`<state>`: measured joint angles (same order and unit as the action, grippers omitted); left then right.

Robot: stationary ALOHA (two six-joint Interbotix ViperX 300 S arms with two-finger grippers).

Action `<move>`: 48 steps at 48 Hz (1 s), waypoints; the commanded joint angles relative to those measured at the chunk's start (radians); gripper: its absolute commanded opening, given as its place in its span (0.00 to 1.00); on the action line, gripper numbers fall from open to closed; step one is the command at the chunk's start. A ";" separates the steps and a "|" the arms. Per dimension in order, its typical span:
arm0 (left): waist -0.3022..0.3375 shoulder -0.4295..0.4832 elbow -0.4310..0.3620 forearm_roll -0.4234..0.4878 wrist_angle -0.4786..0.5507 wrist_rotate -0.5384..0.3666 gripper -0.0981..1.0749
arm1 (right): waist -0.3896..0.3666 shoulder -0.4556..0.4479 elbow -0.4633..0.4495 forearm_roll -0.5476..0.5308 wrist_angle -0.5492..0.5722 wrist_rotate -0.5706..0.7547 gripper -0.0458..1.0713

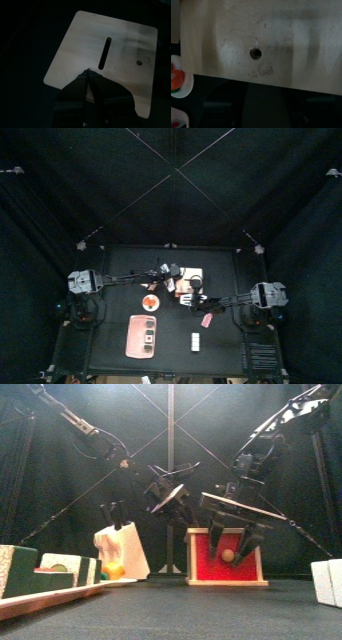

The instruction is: Grab drawer handle

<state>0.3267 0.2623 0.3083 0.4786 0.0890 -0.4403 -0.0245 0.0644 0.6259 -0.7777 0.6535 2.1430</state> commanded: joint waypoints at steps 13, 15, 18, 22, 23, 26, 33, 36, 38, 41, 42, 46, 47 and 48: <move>0.009 0.003 0.009 0.000 0.018 -0.002 0.54 | -0.021 -0.018 -0.012 0.002 0.002 -0.003 0.61; 0.009 0.003 0.009 0.000 0.018 -0.002 0.54 | -0.020 -0.018 -0.009 0.002 0.002 -0.003 0.59; 0.008 0.003 0.008 -0.002 0.018 -0.002 0.54 | -0.018 -0.018 -0.006 0.002 0.002 -0.003 0.57; 0.008 0.003 0.009 0.000 0.018 -0.002 0.54 | -0.018 -0.018 -0.003 0.002 0.002 -0.005 0.53; 0.009 0.003 0.008 -0.002 0.018 -0.002 0.54 | -0.018 -0.018 -0.002 0.003 0.002 -0.003 0.52; 0.008 0.003 0.009 0.000 0.018 -0.002 0.54 | -0.017 -0.018 -0.002 0.002 0.000 -0.005 0.50; 0.008 0.005 0.009 -0.002 0.018 -0.002 0.54 | -0.014 -0.018 -0.002 0.002 0.000 -0.008 0.49; 0.008 0.005 0.009 0.000 0.018 -0.002 0.54 | -0.014 -0.018 0.002 0.002 0.000 -0.008 0.49; 0.008 0.005 0.011 -0.002 0.018 -0.002 0.54 | -0.015 -0.018 0.002 0.002 0.000 -0.008 0.49; 0.008 0.005 0.011 -0.002 0.018 -0.002 0.54 | -0.015 -0.018 0.002 0.002 0.000 -0.008 0.49; 0.008 0.005 0.011 -0.002 0.018 -0.002 0.54 | -0.015 -0.018 0.002 0.000 0.000 -0.008 0.49; 0.008 0.005 0.012 -0.002 0.018 -0.002 0.54 | -0.014 -0.018 0.002 0.002 0.002 -0.009 0.49; 0.008 0.005 0.012 -0.002 0.018 -0.002 0.54 | -0.014 -0.018 0.002 0.002 0.002 -0.009 0.49; 0.008 0.006 0.011 -0.002 0.018 -0.002 0.54 | -0.014 -0.018 0.002 0.002 0.000 -0.009 0.49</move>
